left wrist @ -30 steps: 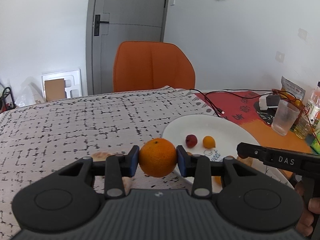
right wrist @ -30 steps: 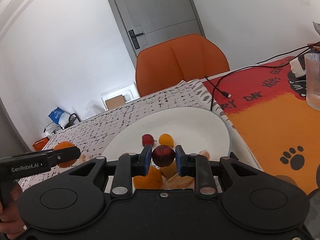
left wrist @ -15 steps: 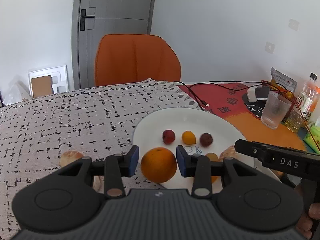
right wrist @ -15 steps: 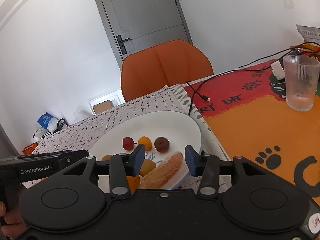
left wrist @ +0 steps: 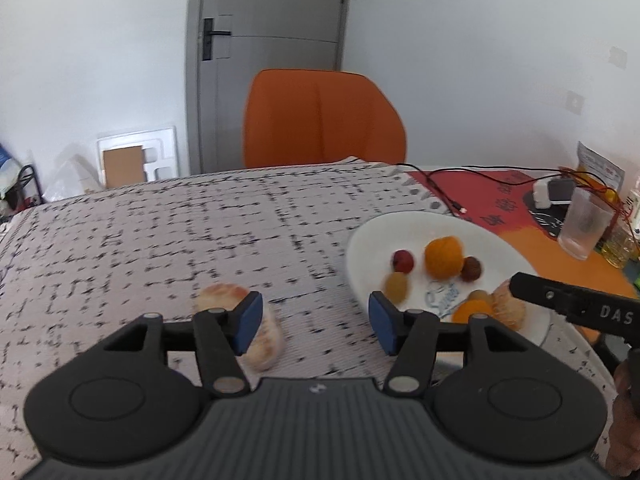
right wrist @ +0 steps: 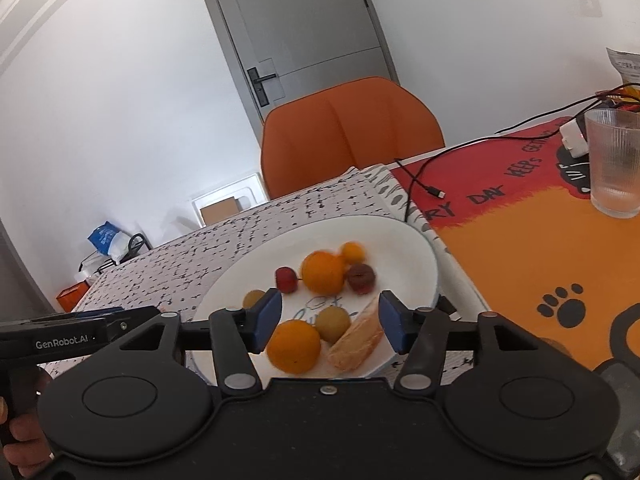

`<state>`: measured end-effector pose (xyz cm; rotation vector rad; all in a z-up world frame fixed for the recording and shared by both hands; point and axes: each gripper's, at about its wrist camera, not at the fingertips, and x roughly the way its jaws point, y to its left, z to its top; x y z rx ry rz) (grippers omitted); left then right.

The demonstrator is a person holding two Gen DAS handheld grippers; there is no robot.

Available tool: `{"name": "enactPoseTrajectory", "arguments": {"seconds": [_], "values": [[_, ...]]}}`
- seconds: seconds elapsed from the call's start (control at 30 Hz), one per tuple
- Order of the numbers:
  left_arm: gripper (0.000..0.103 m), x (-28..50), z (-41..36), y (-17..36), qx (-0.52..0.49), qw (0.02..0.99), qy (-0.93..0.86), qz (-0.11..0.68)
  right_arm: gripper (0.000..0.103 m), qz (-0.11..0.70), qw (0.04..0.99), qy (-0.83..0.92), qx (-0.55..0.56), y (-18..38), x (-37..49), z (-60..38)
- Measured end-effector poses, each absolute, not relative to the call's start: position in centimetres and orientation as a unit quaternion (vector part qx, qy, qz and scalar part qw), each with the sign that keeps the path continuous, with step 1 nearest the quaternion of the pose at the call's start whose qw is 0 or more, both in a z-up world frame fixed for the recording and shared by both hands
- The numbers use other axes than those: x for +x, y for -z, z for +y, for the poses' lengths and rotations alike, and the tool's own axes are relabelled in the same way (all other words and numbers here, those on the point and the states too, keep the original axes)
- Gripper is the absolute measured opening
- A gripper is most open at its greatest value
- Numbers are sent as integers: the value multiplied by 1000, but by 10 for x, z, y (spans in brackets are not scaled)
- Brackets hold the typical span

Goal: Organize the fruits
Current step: 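Open the left tool over the bowl while the right tool opens to release the plum, then grasp the small tangerine with the left tool while the right tool grasps the other pomelo segment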

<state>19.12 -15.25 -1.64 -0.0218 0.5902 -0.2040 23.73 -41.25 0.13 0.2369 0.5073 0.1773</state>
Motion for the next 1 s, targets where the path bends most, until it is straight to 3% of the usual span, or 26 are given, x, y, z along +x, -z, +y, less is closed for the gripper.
{"name": "enactPoseTrajectory", "arguments": {"seconds": [0.17, 0.3, 0.47, 1.0], "values": [[60, 184, -133, 18, -16, 953, 78, 292, 68, 249, 957, -94, 116, -2, 236, -405], [67, 178, -118, 20, -21, 954, 65, 291, 88, 243, 958, -97, 117, -3, 234, -398], [72, 172, -102, 22, -24, 956, 47, 290, 103, 240, 959, -105, 112, -5, 235, -386], [73, 170, -61, 37, -57, 955, 14, 292, 103, 250, 954, -147, 69, -7, 241, -338]]}}
